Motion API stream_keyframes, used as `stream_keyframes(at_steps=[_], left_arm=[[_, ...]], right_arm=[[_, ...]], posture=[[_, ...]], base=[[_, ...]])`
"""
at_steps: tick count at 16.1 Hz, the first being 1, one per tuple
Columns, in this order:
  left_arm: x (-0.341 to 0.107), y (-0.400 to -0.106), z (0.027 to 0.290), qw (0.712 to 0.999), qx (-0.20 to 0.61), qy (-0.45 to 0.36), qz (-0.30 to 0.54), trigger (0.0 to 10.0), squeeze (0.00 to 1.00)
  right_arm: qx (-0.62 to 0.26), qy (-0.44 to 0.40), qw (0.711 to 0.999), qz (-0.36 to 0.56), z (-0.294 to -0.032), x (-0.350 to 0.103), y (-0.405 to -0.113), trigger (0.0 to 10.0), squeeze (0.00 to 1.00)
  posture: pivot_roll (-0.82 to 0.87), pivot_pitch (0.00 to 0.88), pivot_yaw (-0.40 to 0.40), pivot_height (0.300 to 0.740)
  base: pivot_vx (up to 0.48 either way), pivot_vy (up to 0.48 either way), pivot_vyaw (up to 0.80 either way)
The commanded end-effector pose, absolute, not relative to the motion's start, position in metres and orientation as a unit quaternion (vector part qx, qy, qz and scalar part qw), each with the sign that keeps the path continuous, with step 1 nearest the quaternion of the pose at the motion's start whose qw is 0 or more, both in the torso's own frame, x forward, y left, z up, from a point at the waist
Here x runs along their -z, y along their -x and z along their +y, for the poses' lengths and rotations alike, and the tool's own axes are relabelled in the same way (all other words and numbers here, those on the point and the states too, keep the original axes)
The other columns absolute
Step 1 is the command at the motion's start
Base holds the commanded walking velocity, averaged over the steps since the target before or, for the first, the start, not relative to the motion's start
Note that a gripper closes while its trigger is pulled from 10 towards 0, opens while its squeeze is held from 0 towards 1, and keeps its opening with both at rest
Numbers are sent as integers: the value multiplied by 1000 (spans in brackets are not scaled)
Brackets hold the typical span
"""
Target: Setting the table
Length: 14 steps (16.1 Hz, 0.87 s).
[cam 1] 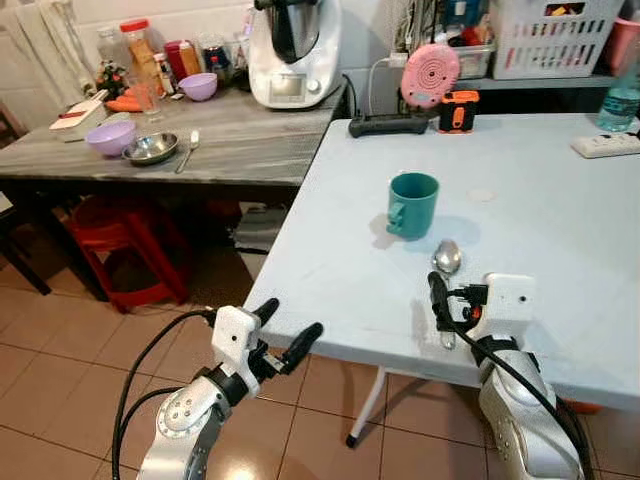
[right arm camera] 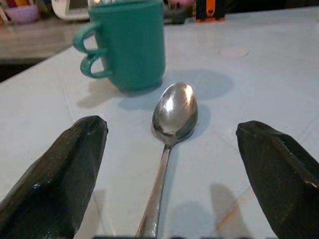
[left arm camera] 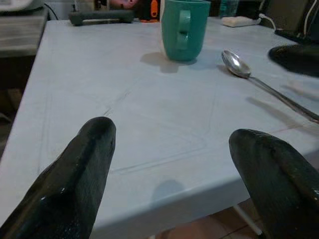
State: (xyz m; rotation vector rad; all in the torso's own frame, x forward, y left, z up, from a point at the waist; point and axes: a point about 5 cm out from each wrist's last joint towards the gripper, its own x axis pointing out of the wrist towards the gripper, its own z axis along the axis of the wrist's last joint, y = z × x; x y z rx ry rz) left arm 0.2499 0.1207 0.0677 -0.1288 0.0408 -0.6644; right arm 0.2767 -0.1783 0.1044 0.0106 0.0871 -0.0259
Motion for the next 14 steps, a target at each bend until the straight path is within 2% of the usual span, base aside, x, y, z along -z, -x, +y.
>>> stream_keyframes(at_steps=[1, 6, 8, 9, 12, 14], left_arm=[[-73, -252, 122, 939, 337, 62, 14, 10000, 0], [-76, -250, 119, 930, 361, 72, 15, 10000, 0], [-76, -249, 116, 922, 377, 81, 19, 10000, 0], [-76, -248, 115, 920, 382, 83, 21, 10000, 0], [-77, -247, 113, 912, 401, 84, 23, 10000, 0], [-76, -246, 113, 911, 404, 84, 26, 10000, 0]], right_arm=[[13, 3, 998, 59, -174, -104, -283, 10000, 0], [10, 6, 995, 103, -171, -96, -295, 10000, 0], [12, 4, 991, 135, -171, -88, -297, 1804, 0], [13, 4, 990, 141, -170, -86, -297, 1333, 0], [7, 4, 988, 152, -171, -82, -297, 1176, 0], [12, 8, 987, 162, -177, -79, -297, 588, 0]], posture=[[-39, 0, 134, 740], [-35, 0, 134, 740], [-32, 0, 132, 740], [-32, 0, 132, 740], [-31, 0, 132, 740], [-32, 0, 133, 740]], base=[[0, 0, 0], [0, 0, 0], [0, 0, 0], [0, 0, 0], [0, 0, 0], [0, 0, 0]])
